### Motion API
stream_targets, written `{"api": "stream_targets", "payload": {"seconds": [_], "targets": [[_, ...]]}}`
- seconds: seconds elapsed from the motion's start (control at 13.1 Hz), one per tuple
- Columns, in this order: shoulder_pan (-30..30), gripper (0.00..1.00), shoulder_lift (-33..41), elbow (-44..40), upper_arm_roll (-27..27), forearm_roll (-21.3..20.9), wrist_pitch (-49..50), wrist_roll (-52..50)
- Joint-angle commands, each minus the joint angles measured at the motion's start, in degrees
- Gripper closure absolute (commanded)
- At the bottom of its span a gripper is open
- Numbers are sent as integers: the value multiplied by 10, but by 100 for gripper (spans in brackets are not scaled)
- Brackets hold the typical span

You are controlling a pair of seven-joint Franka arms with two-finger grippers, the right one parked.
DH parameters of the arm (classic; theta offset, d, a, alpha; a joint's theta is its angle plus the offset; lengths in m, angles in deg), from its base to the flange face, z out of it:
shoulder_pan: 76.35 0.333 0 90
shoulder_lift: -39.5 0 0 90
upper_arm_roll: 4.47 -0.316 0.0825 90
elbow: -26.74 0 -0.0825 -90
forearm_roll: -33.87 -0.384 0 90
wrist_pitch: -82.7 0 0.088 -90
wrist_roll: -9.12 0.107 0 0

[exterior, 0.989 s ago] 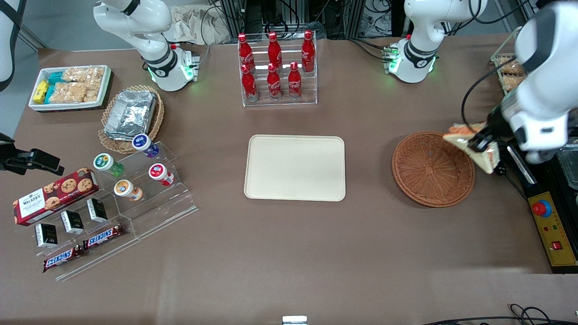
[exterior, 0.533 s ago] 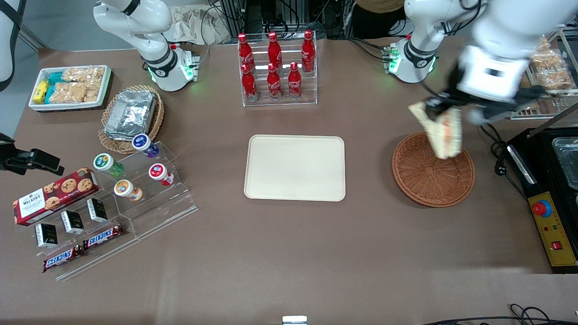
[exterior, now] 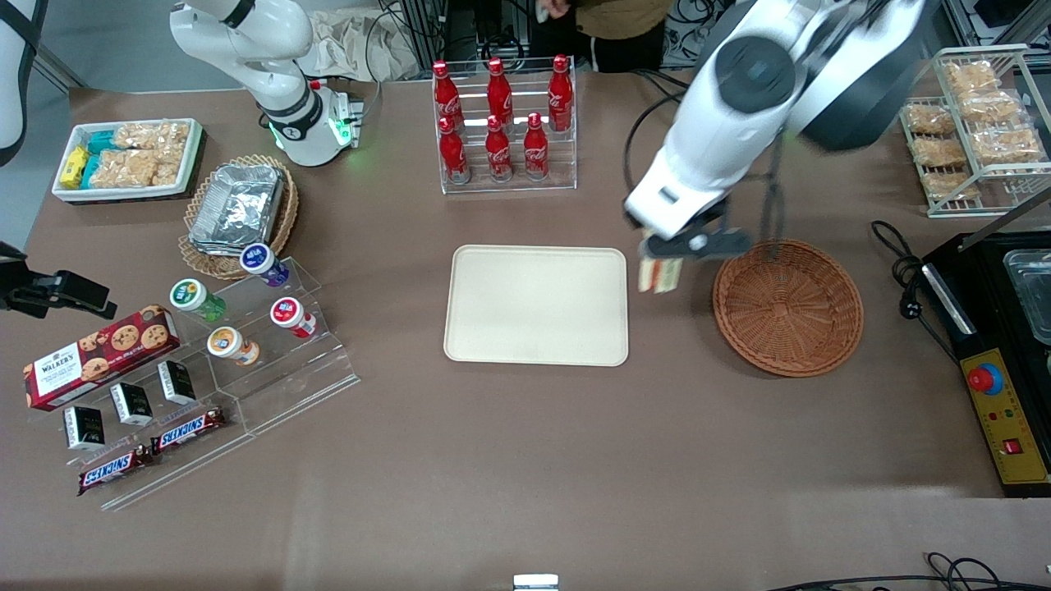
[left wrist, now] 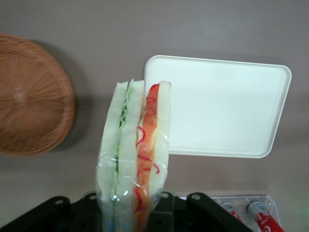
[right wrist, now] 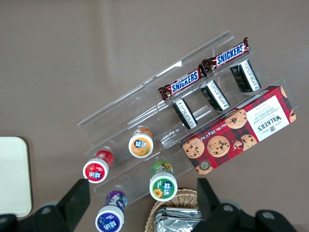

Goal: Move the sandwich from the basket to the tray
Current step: 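Lower the held sandwich onto the cream tray and open the left gripper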

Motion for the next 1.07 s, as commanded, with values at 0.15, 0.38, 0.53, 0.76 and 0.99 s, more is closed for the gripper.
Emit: {"api": "stream_targets", "payload": {"seconds": [0.15, 0.38, 0.53, 0.76, 0.99], "targets": [[-40, 100, -26, 157, 5, -40, -217, -9], [-67, 100, -93, 192, 4, -124, -310, -99], [-76, 100, -135, 192, 4, -196, -330, -153], [-78, 100, -182, 191, 3, -256, -367, -194], [-75, 100, -213, 190, 2, -312, -381, -230]]}}
